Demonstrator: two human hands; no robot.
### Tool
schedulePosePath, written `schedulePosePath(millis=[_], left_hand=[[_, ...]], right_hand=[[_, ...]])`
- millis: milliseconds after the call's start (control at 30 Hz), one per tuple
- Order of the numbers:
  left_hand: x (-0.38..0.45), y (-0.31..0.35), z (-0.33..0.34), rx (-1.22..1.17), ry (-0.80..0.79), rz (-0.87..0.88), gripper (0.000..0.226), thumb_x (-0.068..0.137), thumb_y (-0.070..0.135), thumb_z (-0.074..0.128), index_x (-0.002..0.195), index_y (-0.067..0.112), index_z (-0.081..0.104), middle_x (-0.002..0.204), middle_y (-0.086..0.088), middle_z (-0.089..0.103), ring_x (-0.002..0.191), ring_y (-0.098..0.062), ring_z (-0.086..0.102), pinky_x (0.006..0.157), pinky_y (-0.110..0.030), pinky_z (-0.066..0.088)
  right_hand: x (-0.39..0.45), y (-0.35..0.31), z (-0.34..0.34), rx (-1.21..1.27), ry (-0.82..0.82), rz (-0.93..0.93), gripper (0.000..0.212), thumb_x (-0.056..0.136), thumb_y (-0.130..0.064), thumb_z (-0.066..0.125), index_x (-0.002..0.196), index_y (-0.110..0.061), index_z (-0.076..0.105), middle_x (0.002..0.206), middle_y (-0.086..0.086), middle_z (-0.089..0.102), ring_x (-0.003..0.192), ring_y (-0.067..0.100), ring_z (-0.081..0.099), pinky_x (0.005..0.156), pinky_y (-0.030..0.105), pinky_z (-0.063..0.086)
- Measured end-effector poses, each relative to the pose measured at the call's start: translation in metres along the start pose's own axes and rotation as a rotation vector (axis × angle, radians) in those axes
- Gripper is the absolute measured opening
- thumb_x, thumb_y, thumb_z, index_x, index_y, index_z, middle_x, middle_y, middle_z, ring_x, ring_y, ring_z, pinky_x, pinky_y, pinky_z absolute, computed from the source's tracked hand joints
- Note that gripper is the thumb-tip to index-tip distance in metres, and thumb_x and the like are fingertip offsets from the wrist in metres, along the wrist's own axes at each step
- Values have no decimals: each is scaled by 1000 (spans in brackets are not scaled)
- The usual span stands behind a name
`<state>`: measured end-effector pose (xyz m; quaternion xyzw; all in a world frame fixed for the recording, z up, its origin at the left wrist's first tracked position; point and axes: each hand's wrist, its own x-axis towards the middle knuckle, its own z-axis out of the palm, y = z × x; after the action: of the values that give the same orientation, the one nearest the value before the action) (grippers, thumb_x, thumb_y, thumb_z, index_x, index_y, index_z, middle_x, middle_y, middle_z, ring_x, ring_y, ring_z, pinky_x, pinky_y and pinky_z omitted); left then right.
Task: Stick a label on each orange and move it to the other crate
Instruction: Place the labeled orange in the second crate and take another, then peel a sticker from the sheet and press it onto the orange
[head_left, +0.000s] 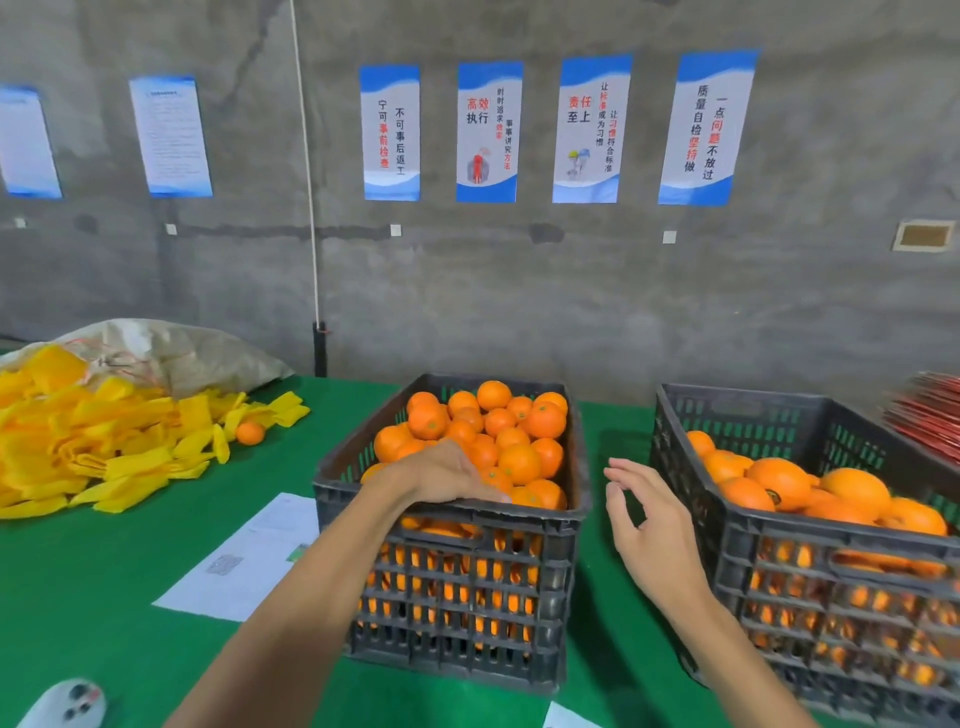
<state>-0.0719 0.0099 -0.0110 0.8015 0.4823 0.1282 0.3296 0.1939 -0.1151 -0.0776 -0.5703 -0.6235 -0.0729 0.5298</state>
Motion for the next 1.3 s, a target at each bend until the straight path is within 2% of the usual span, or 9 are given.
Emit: schedulePosePath(millis=[133, 200, 333, 433, 567, 833, 967, 1100, 1300], left_hand=[[-17, 9, 11, -323, 434, 262, 48, 64, 67, 84, 96, 31, 78, 90, 20, 73, 86, 0, 66, 81, -24, 49], [-32, 26, 19, -539, 567, 395, 39, 71, 56, 84, 102, 33, 79, 100, 18, 78, 97, -2, 72, 82, -22, 54], [-66, 52, 56, -809, 559, 519, 52, 76, 48, 86, 120, 23, 75, 115, 5, 77, 110, -13, 71, 87, -25, 59], [-84, 49, 106, -887, 490, 537, 49, 73, 44, 83, 118, 27, 75, 118, 2, 76, 114, -17, 71, 93, -30, 58], [-100, 19, 174, -830, 424, 390, 45, 70, 49, 84, 114, 41, 76, 118, 10, 75, 110, -12, 70, 89, -27, 58], [-108, -34, 265, -915, 328, -15, 11, 93, 32, 75, 103, 37, 74, 112, 3, 75, 106, -18, 72, 84, -34, 63], [-116, -47, 290, -1067, 336, -156, 31, 98, 32, 68, 120, 11, 70, 125, -14, 67, 112, -27, 69, 89, -38, 62], [-119, -53, 298, -1127, 354, -233, 35, 99, 37, 65, 123, 11, 66, 124, -14, 67, 110, -24, 71, 99, -40, 58], [-119, -54, 300, -1164, 377, -262, 46, 98, 46, 63, 126, 9, 63, 125, -13, 66, 108, -23, 72, 101, -38, 56]], right_hand=[[-5, 0, -3, 18, 32, -7, 22, 99, -10, 62, 118, -9, 72, 128, -3, 66, 120, 12, 60, 108, 37, 48], [-12, -2, -4, 23, 34, 10, 23, 100, -11, 61, 120, -10, 72, 128, -5, 66, 119, 10, 61, 107, 35, 48], [-45, -1, 0, 37, -13, 25, 22, 100, -11, 60, 120, -11, 71, 123, -6, 66, 113, 8, 63, 103, 31, 50], [-83, 7, 5, -30, -80, 29, 19, 99, -10, 61, 116, -11, 71, 113, -7, 65, 99, 6, 63, 92, 26, 52], [-130, 20, 12, -42, -257, 198, 19, 100, -20, 62, 117, -15, 71, 105, -6, 66, 87, 8, 62, 82, 26, 51], [-185, 38, 28, -3, -721, 359, 37, 88, -49, 74, 119, -27, 72, 112, -12, 58, 102, 10, 53, 95, 32, 44], [-195, 41, 29, -82, -754, 237, 54, 83, -59, 74, 124, -23, 72, 119, -19, 54, 109, 5, 44, 100, 23, 35], [-201, 49, 23, 27, -742, 291, 51, 85, -47, 78, 126, -18, 71, 127, -19, 55, 117, -2, 45, 97, 3, 29], [-203, 52, 23, 90, -755, 270, 36, 88, -35, 78, 117, -13, 77, 132, -11, 58, 116, 7, 48, 100, 27, 47]])
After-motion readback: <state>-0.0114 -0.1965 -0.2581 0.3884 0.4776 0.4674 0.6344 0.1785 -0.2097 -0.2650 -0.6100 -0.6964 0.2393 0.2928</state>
